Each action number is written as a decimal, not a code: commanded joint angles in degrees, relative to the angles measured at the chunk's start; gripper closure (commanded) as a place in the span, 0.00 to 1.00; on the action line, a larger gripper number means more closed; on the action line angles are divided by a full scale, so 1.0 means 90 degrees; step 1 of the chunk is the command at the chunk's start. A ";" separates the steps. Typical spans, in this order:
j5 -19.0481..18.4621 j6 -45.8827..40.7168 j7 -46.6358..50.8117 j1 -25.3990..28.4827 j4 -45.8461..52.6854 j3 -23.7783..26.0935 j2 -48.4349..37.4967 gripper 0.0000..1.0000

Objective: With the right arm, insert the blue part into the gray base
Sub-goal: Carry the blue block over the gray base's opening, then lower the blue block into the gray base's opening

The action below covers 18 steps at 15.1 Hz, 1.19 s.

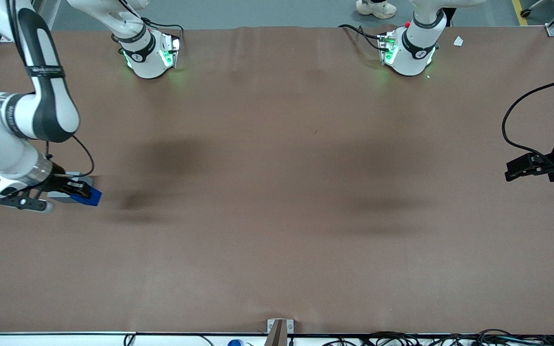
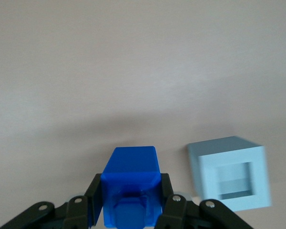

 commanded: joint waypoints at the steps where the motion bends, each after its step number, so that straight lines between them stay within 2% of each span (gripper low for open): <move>1: 0.0004 -0.0007 -0.0645 -0.0456 -0.0135 0.0099 -0.0178 0.93; 7: 0.0023 -0.0036 -0.1858 -0.1091 -0.0194 0.0109 -0.0139 0.93; 18: 0.0072 0.0276 -0.2083 -0.1443 -0.0545 0.0109 -0.0110 0.93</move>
